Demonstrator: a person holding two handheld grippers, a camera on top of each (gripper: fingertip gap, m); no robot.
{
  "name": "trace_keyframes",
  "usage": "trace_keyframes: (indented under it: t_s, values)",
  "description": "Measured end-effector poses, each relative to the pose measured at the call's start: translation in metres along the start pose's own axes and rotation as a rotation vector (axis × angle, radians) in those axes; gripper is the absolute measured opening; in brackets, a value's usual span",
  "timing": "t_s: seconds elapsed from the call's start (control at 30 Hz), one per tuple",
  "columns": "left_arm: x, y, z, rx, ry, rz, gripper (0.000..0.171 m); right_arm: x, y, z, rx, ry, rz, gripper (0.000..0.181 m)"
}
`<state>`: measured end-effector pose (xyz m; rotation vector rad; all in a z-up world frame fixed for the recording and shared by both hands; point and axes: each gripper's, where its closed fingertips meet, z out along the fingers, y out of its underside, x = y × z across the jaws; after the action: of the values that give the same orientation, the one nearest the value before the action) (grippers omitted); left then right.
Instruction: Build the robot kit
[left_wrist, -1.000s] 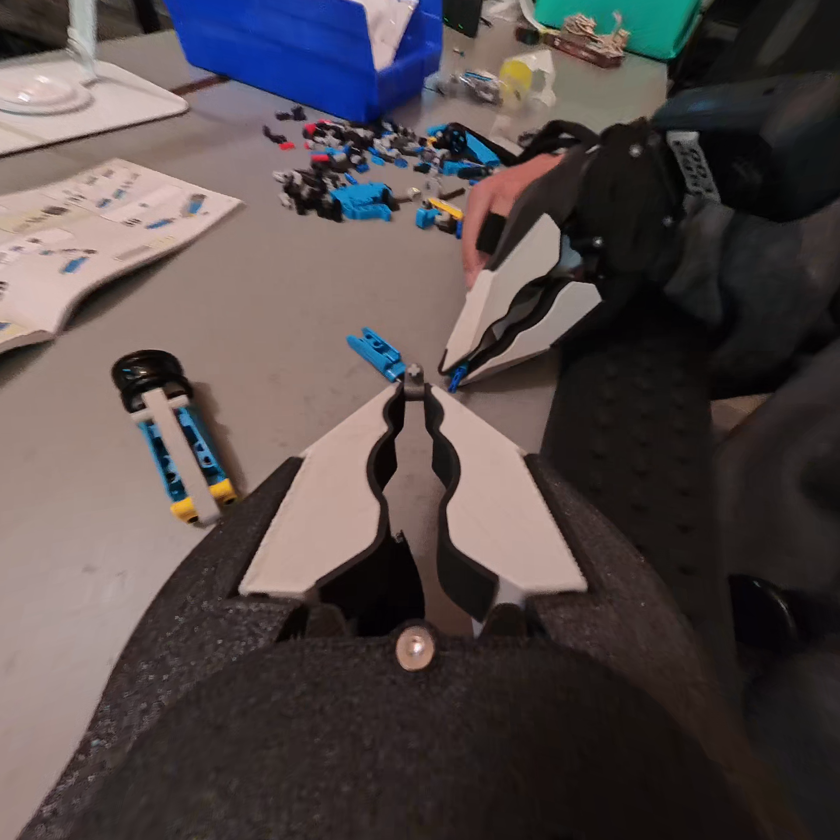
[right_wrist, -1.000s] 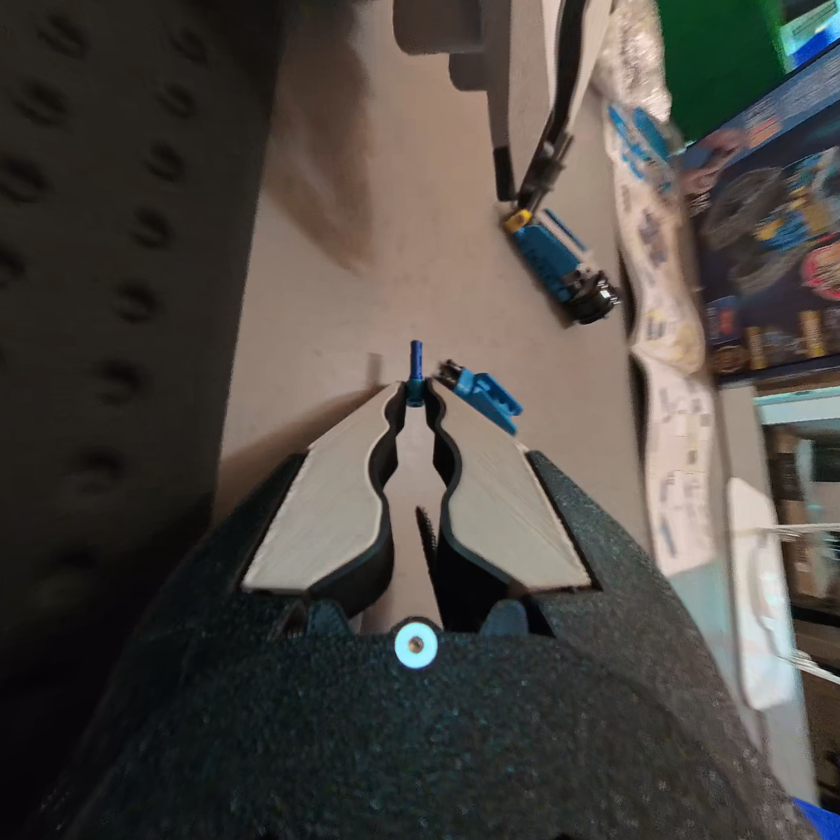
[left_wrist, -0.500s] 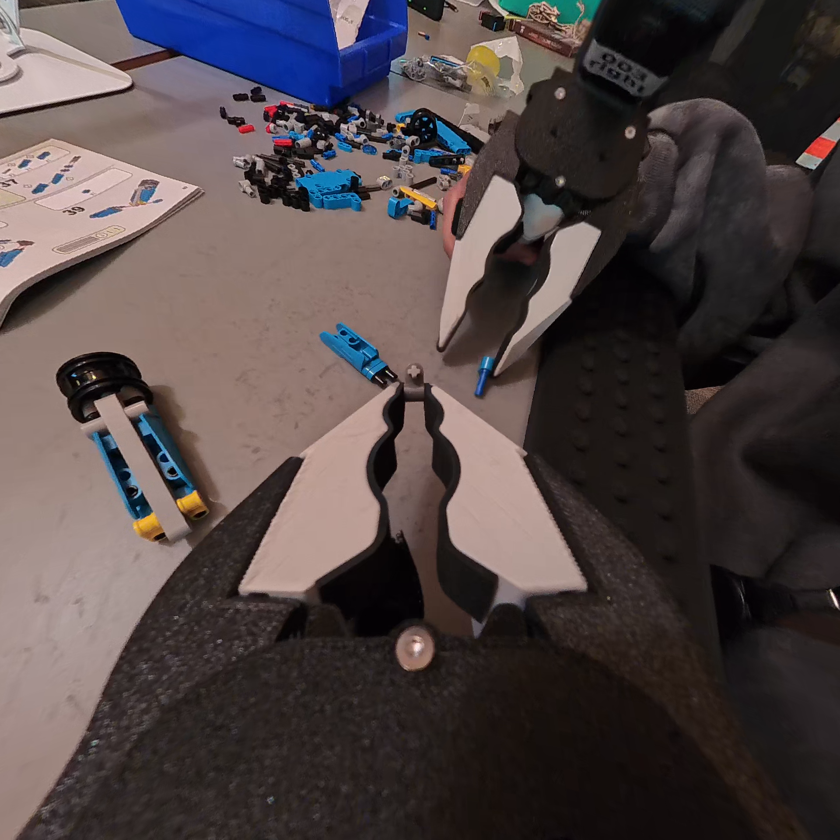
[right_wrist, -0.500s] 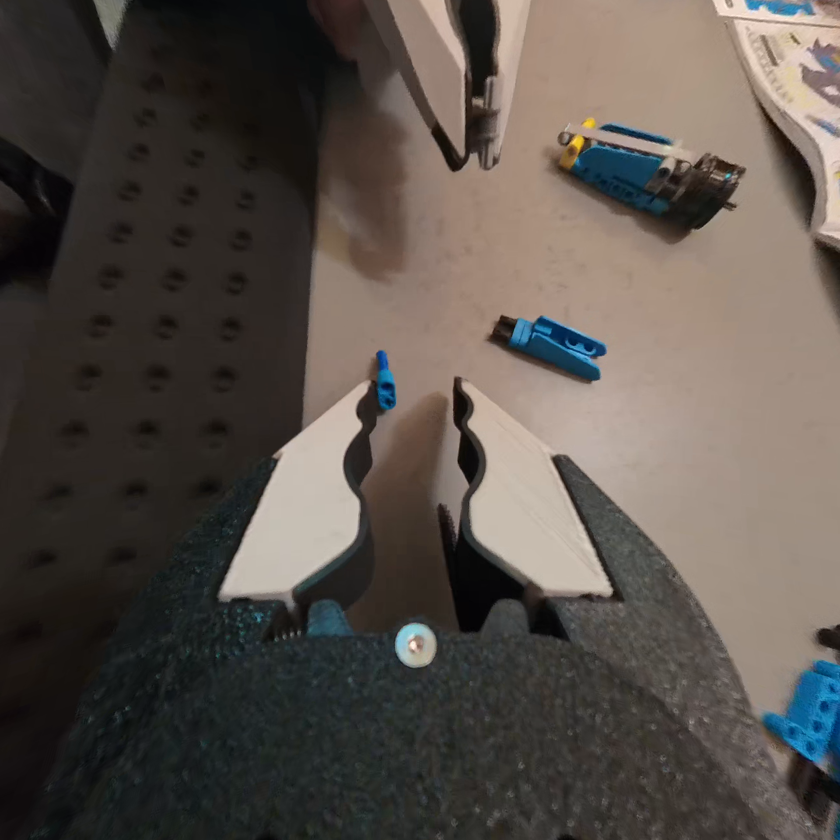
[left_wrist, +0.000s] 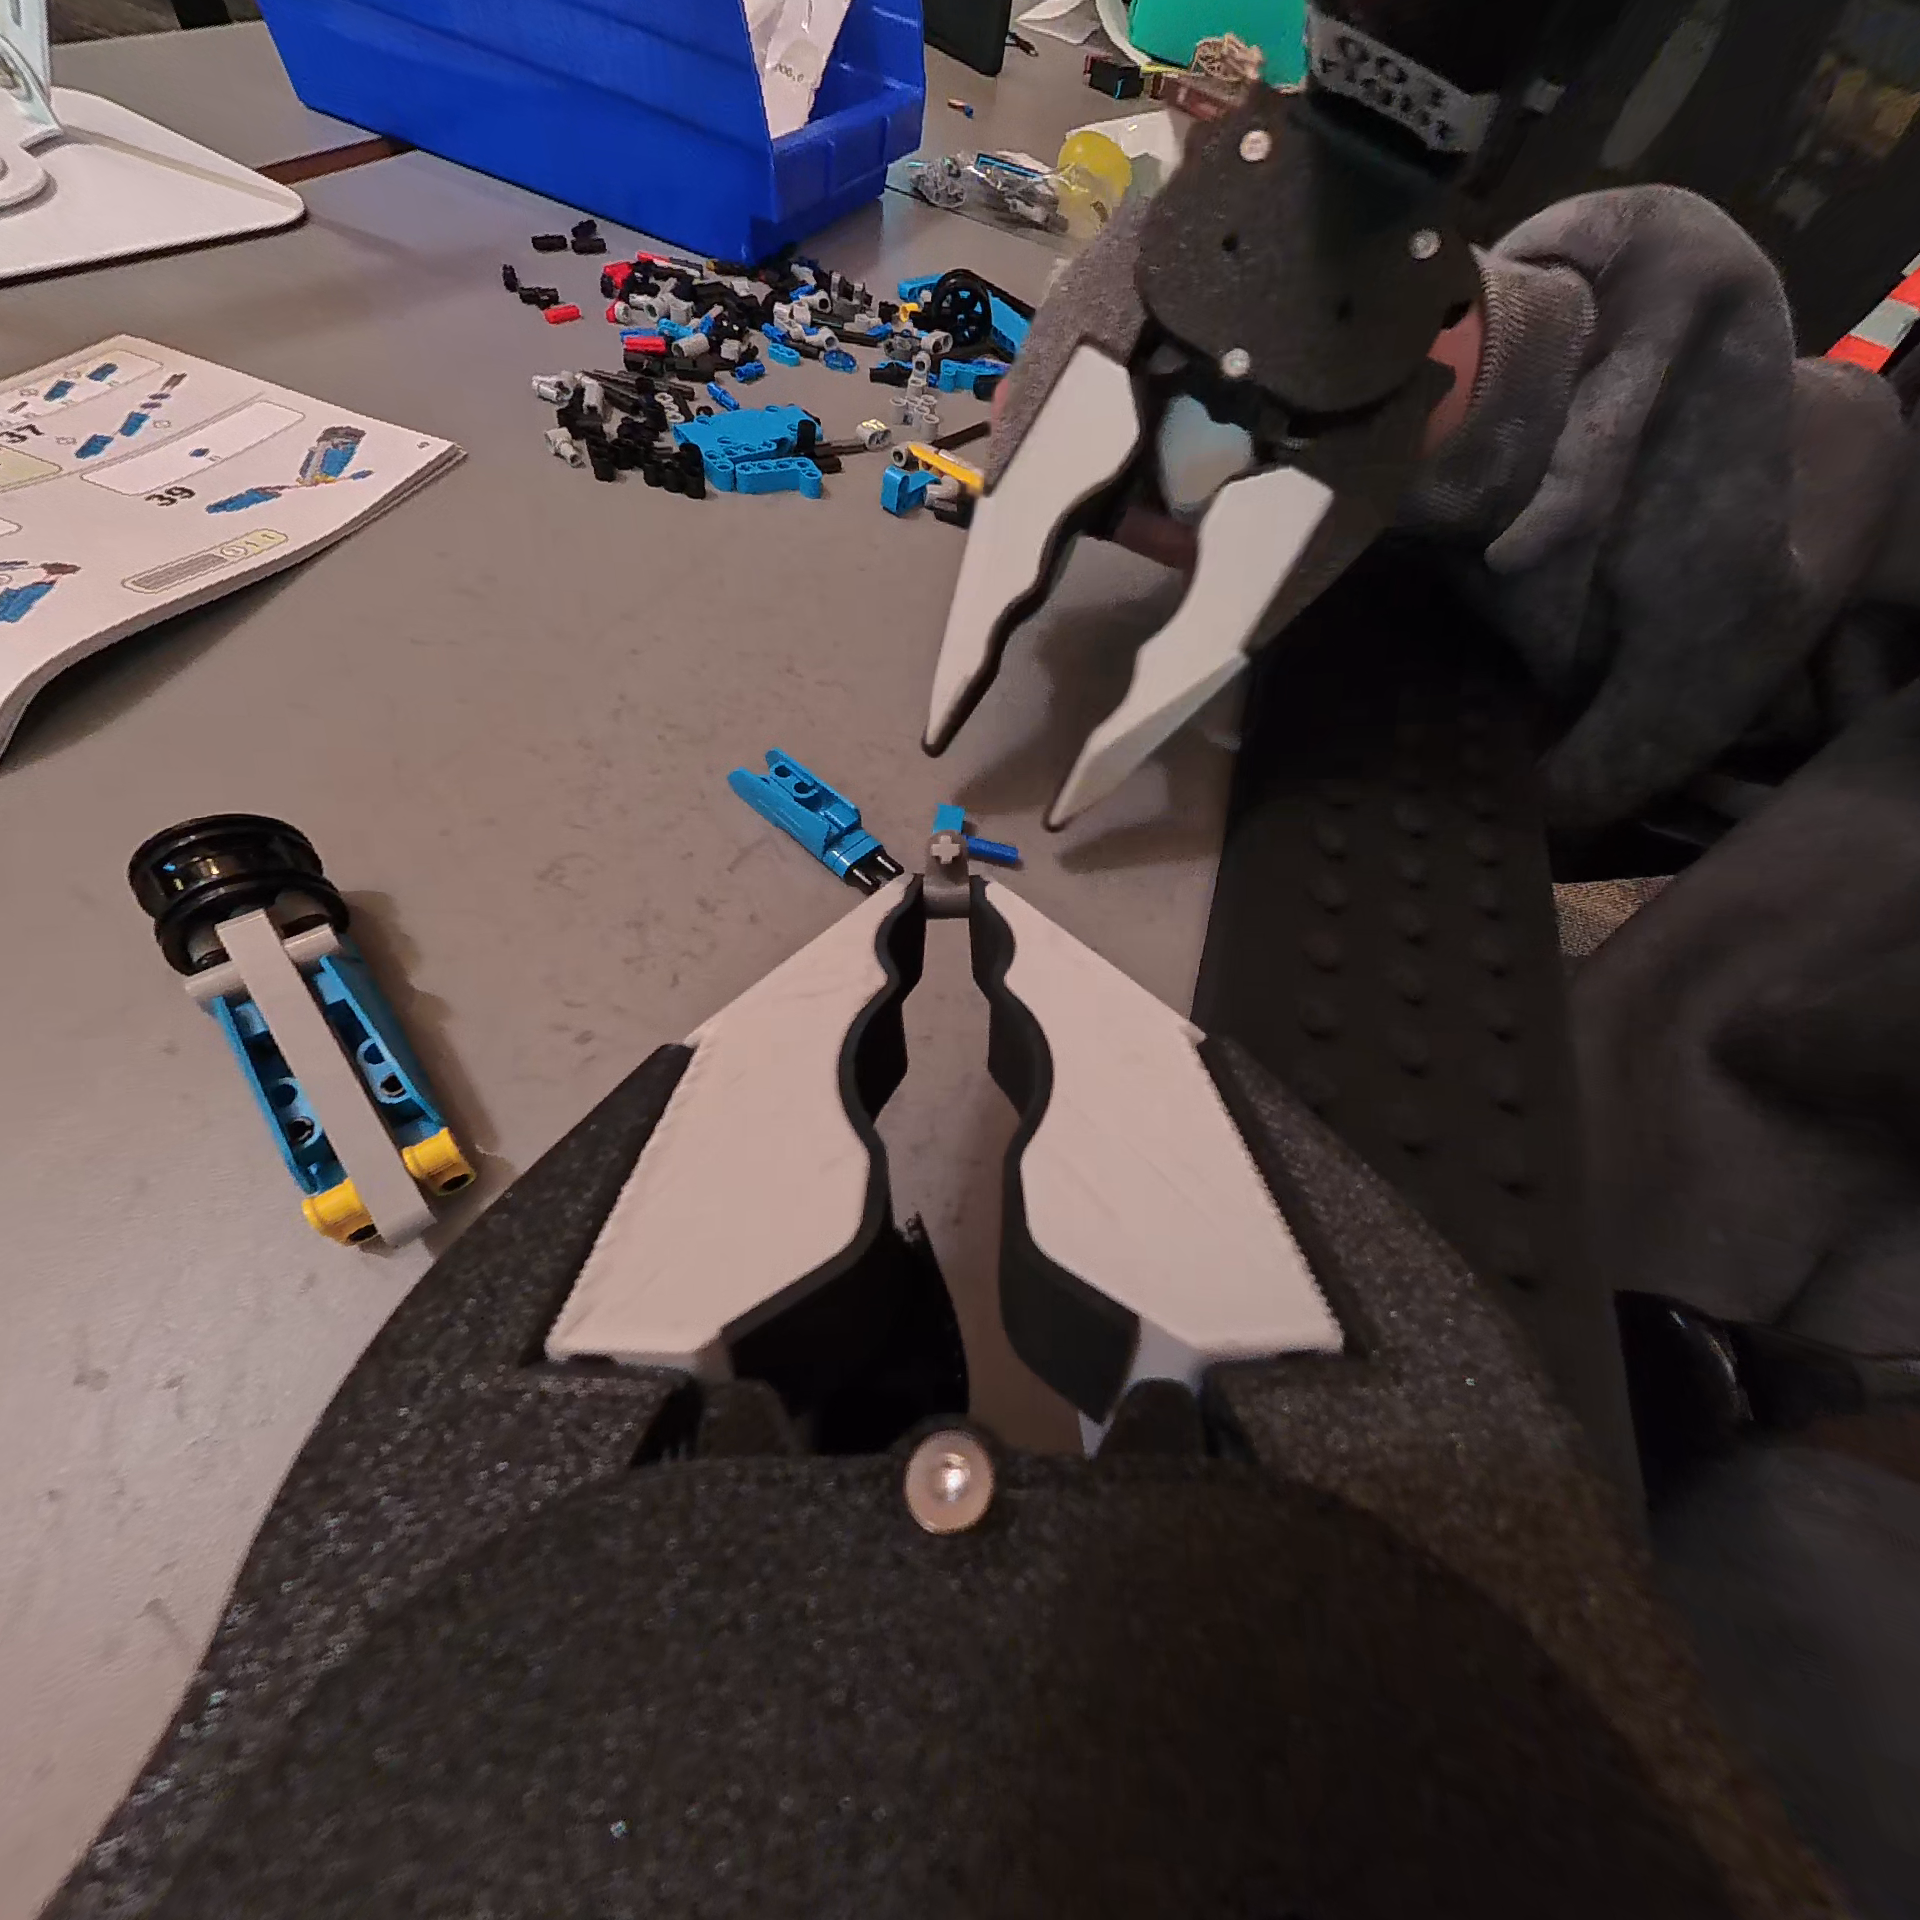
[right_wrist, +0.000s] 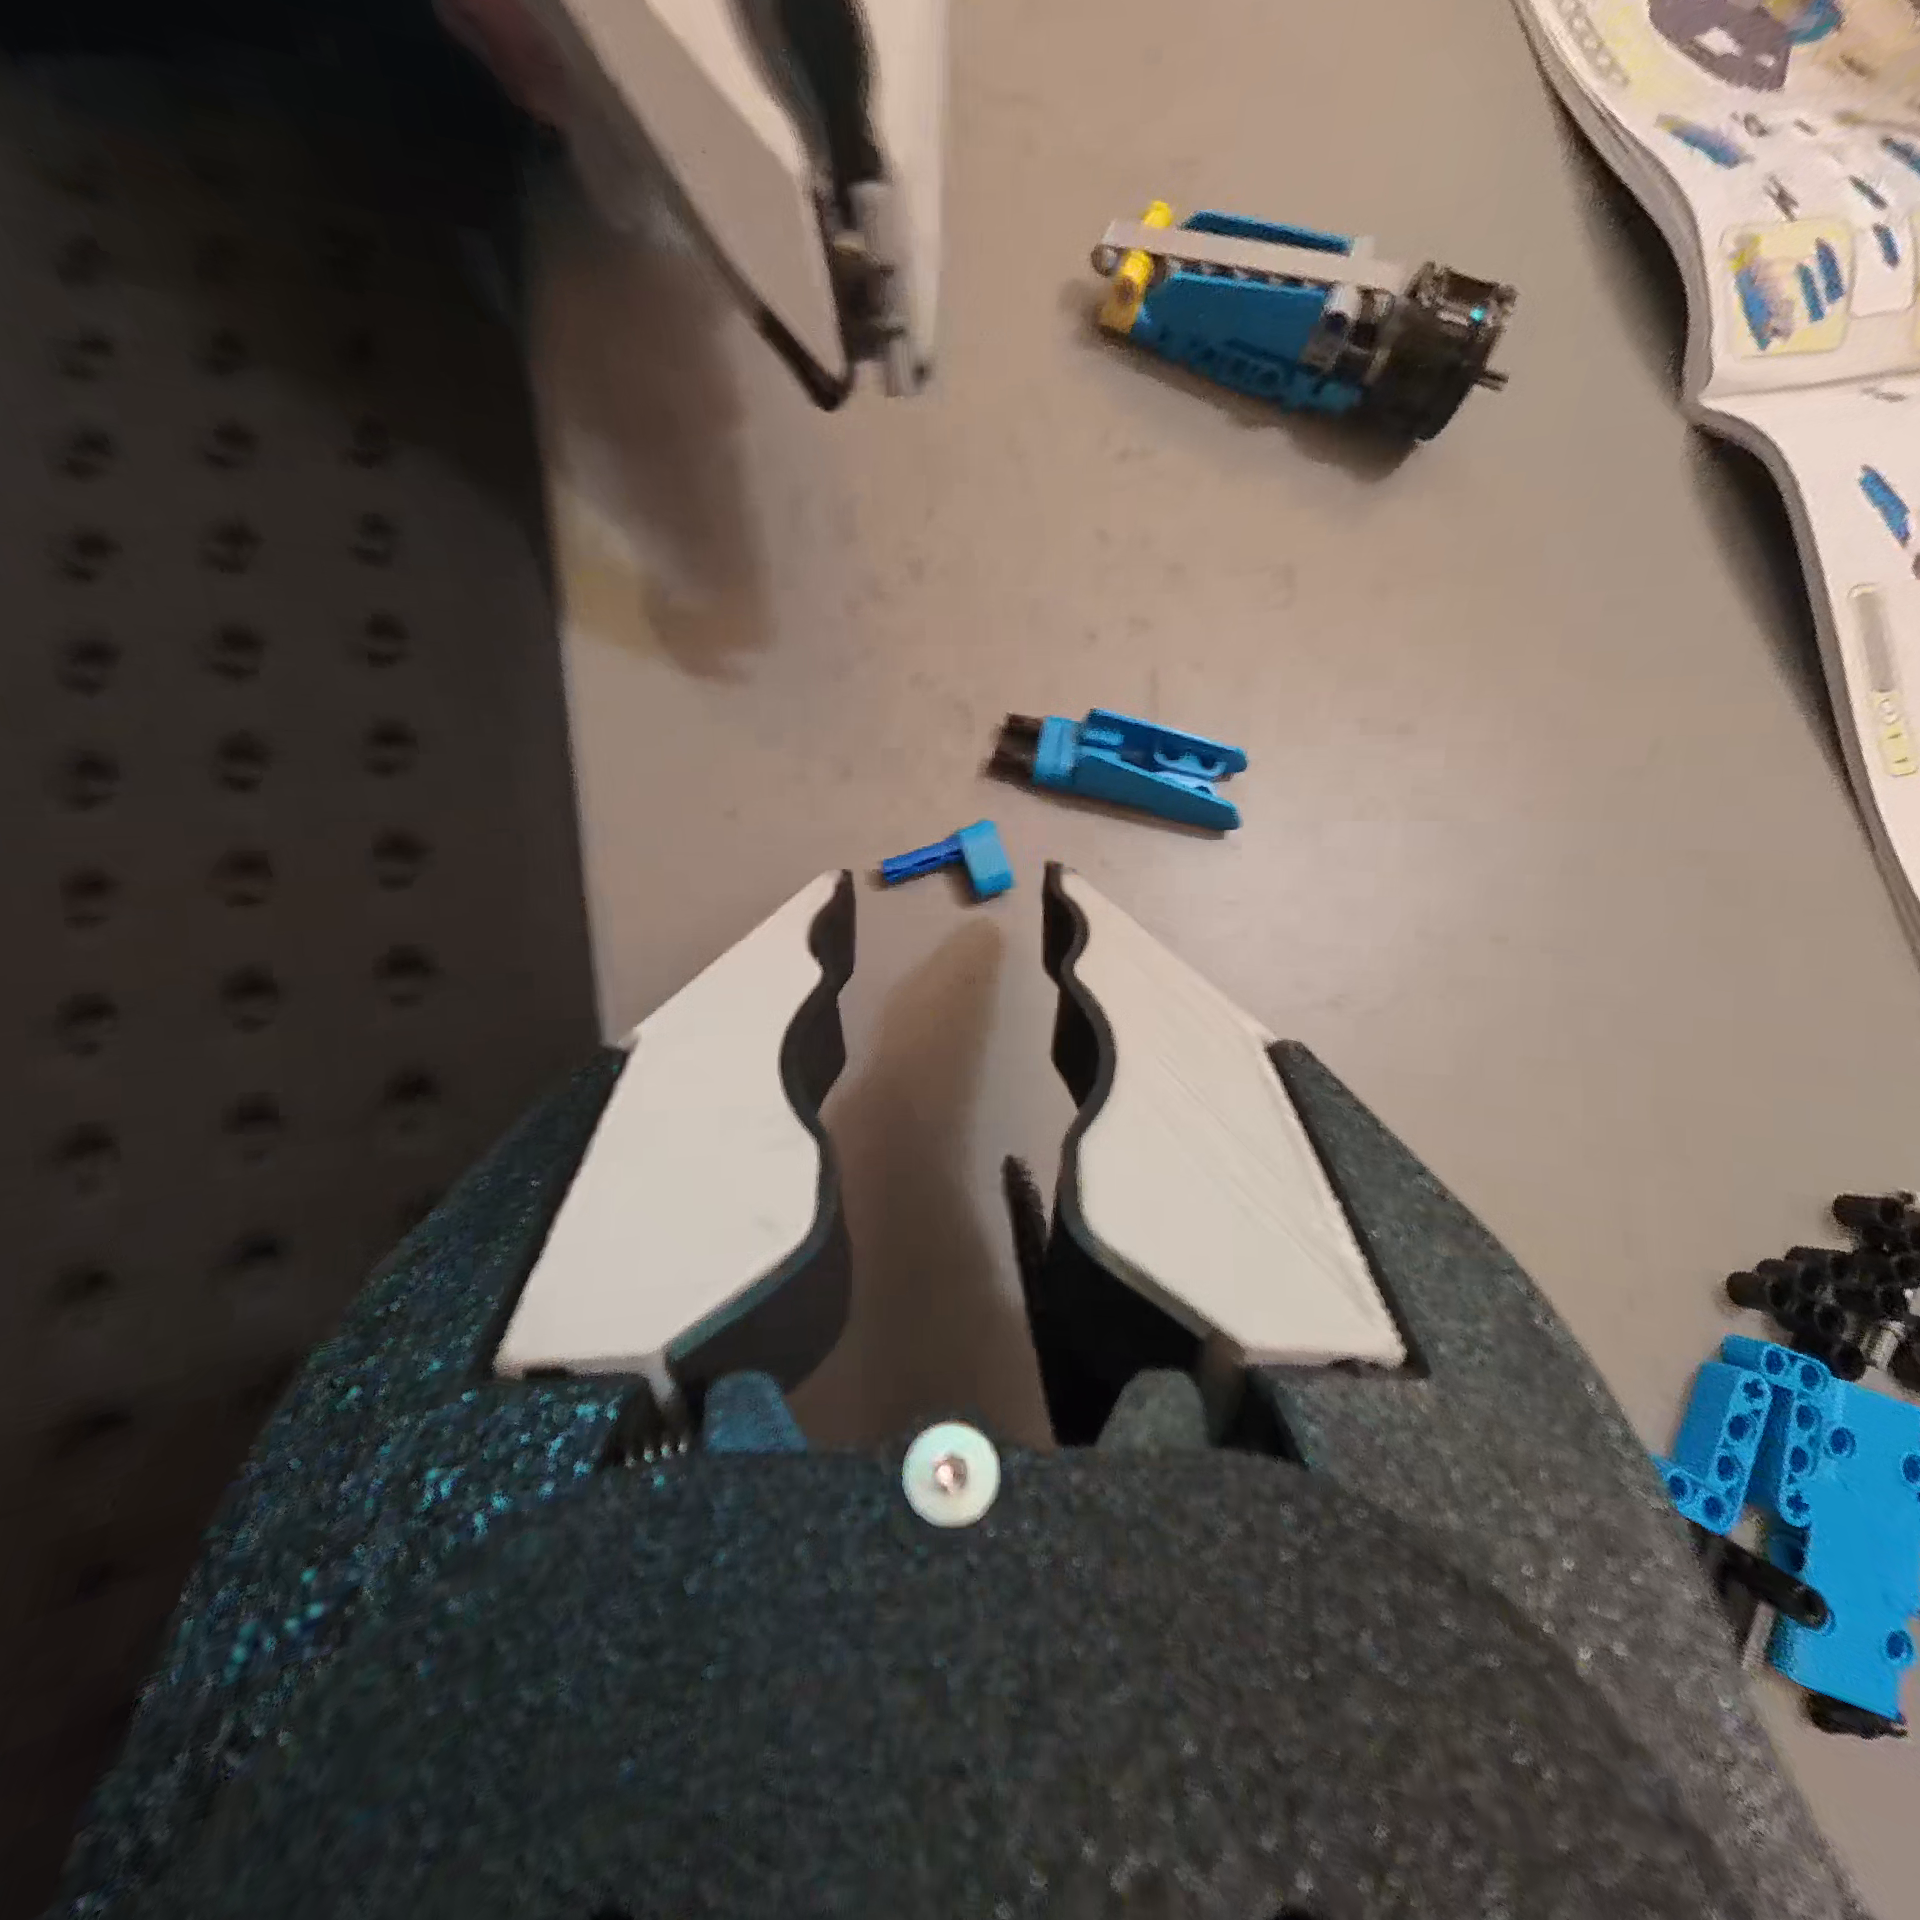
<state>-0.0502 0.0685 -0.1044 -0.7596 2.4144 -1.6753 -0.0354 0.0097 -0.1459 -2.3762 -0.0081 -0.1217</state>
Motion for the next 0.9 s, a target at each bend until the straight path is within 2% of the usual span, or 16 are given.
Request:
trace_keyframes:
  t_s: [0.07, 0.17, 0.33, 0.5, 0.63, 0.77, 0.9]
  values:
    - [-0.001, 0.002, 0.001, -0.012, 0.001, -0.009, 0.007, 0.007, 0.001, 0.006, -0.030, -0.024, 0.026, 0.033]
    - [-0.004, 0.012, 0.005, -0.070, -0.003, -0.041, 0.007, 0.012, -0.007, 0.009, -0.030, -0.088, 0.044, 0.014]
    - [-0.003, 0.031, 0.015, -0.199, 0.003, -0.047, 0.007, 0.012, -0.002, 0.016, -0.148, -0.136, -0.036, 0.009]
    - [0.001, 0.051, 0.022, -0.333, 0.010, -0.011, 0.007, 0.011, -0.005, 0.014, -0.162, -0.131, -0.044, 0.008]
    - [0.001, 0.052, 0.022, -0.337, 0.005, 0.006, 0.007, 0.007, -0.012, 0.006, -0.118, -0.131, -0.010, 0.010]
    - [0.002, 0.052, 0.021, -0.339, 0.002, 0.033, 0.010, 0.007, 0.000, 0.017, -0.163, -0.118, -0.009, 0.017]
    - [0.000, 0.053, 0.020, -0.344, -0.038, 0.088, 0.012, 0.002, -0.002, 0.018, -0.146, -0.159, 0.007, 0.005]
